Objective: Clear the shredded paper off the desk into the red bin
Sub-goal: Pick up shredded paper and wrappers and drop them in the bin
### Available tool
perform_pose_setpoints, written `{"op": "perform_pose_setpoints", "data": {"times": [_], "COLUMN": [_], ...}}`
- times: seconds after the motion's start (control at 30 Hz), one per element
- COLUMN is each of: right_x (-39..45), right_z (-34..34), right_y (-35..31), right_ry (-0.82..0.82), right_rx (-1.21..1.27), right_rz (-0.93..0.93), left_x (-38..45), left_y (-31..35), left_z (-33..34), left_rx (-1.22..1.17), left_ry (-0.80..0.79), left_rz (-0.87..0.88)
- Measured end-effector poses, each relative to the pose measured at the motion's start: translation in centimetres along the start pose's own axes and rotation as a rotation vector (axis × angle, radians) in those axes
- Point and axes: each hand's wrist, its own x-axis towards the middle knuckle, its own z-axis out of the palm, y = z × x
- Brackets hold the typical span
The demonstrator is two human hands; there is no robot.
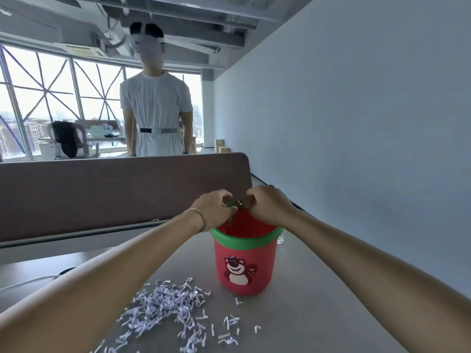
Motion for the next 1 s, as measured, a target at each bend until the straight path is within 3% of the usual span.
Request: {"op": "perform_pose_setpoints", "data": {"times": [0.1,0.33,0.5,1.0], "right_x": [-1.0,-4.4,-7.6,-16.2], "right_z": [-0.7,-0.2,2.0,10.4], "right_y": [-0.6,-6.2,-12.6,-31.0], "right_ry": [0.042,0.077,-0.015,-0.109], "right_rx": [-0.008,0.057,0.056,0.161], "right_rz": [-0.024,-0.147,-0.256,-0.577], "left_x": [-0.9,-7.3,-14.5,-34.9], "left_y": [0.4,-1.1,-4.0,-13.9], "left_z": [0.0,-2.8,-5.6,-13.2], "left_rx": [0.076,0.286,0.524,0.661], "left_ry": [-0.079,-0.012,0.006,0.196], "left_rz": [-0.001,0.054,0.093,-0.301]}}
